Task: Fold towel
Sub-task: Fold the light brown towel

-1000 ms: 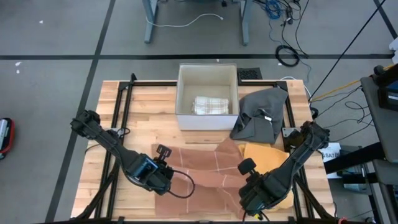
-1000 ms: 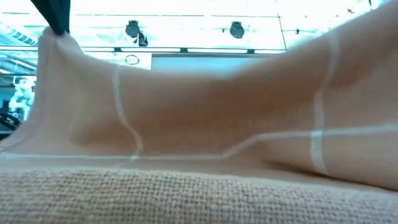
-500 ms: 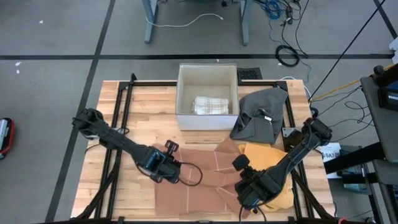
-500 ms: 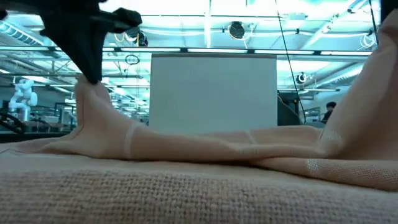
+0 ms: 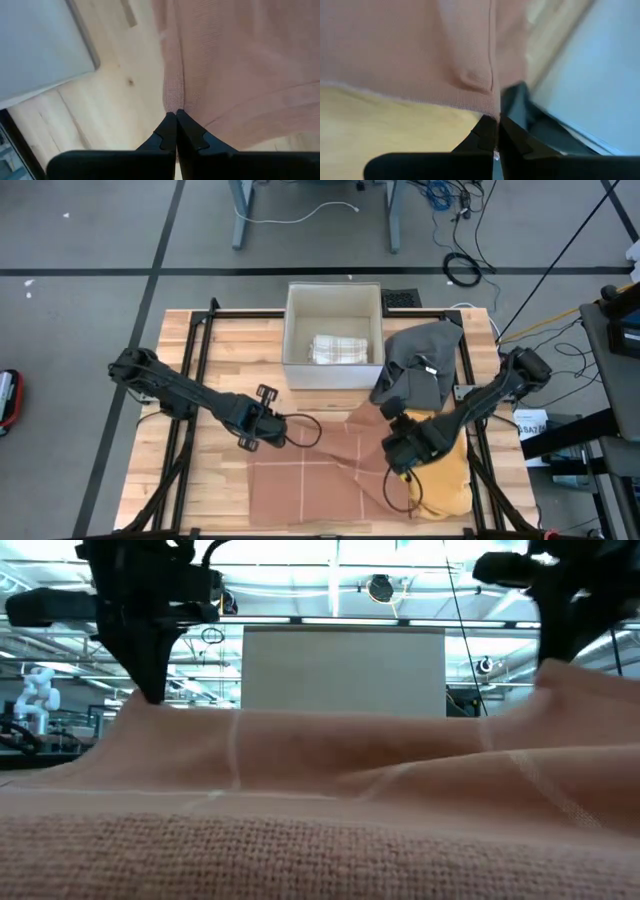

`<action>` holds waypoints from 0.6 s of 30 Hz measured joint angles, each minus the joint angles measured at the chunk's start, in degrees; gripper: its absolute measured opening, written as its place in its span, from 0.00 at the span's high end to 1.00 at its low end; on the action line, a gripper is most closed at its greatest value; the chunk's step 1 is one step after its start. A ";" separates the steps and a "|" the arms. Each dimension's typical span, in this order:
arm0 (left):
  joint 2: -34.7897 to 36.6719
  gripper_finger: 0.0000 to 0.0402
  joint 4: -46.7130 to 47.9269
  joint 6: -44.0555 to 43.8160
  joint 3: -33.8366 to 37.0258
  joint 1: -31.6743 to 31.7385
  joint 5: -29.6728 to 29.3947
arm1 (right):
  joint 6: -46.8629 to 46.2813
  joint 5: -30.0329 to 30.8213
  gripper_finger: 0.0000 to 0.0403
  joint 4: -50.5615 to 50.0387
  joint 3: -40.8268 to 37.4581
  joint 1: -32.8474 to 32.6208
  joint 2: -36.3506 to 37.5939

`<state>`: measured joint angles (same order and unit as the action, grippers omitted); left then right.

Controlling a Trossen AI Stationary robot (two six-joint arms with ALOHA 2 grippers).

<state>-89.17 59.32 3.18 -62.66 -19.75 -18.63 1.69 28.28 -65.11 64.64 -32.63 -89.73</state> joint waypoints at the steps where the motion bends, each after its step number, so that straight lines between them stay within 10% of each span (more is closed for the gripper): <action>1: 0.50 1.00 0.26 0.01 0.07 0.29 -0.02 | 1.38 1.03 1.00 0.83 -1.17 1.07 1.00; 18: 15.15 1.00 1.62 -6.11 0.10 -1.25 9.51 | 17.93 7.06 1.00 17.82 -16.25 15.45 17.31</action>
<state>-74.02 60.94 -2.93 -62.57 -21.00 -9.12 19.62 35.35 -47.29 48.38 -17.18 -72.41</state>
